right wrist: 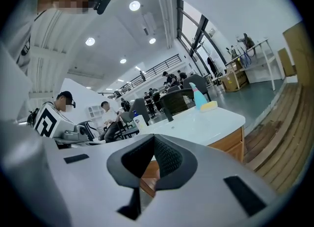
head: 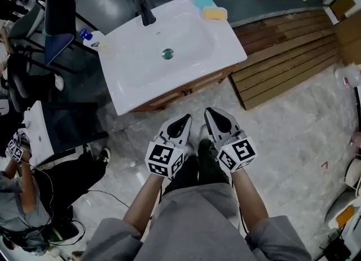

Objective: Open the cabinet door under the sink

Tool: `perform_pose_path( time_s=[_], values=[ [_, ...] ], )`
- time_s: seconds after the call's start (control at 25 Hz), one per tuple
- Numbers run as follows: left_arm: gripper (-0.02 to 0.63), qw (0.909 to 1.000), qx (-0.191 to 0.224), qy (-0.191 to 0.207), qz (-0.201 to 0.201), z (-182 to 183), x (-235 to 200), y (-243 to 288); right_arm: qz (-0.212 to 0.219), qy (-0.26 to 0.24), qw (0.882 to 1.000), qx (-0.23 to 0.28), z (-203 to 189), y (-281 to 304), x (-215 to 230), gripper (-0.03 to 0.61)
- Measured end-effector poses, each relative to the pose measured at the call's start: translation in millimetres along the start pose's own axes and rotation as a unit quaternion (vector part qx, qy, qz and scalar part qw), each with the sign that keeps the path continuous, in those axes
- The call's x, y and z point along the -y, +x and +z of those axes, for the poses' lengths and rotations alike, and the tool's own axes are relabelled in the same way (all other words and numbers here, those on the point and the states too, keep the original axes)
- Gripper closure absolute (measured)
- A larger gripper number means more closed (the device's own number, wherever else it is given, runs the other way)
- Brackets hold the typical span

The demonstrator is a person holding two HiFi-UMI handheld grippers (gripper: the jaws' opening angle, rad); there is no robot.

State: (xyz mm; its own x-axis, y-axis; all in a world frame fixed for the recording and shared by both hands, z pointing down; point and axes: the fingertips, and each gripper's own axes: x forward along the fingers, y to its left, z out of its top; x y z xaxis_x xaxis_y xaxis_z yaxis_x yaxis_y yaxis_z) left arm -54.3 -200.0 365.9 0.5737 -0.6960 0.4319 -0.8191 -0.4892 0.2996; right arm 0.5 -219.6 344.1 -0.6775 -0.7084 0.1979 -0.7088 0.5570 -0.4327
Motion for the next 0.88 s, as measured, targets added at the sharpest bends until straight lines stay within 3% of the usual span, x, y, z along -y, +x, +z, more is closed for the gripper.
perform_pose_path(
  time_s=[0.56,0.88],
  values=[
    [0.606,0.9989,-0.035,0.024,0.022,-39.6,-40.0,61.8,0.001,0.051,0.999,-0.011,-55.2,36.3,60.0,0.569],
    [0.606,0.9975,-0.056,0.037,0.021,-61.5,-56.8,73.3,0.0,0.054,0.998,-0.012,-76.5,46.1,65.9,0.571]
  ],
)
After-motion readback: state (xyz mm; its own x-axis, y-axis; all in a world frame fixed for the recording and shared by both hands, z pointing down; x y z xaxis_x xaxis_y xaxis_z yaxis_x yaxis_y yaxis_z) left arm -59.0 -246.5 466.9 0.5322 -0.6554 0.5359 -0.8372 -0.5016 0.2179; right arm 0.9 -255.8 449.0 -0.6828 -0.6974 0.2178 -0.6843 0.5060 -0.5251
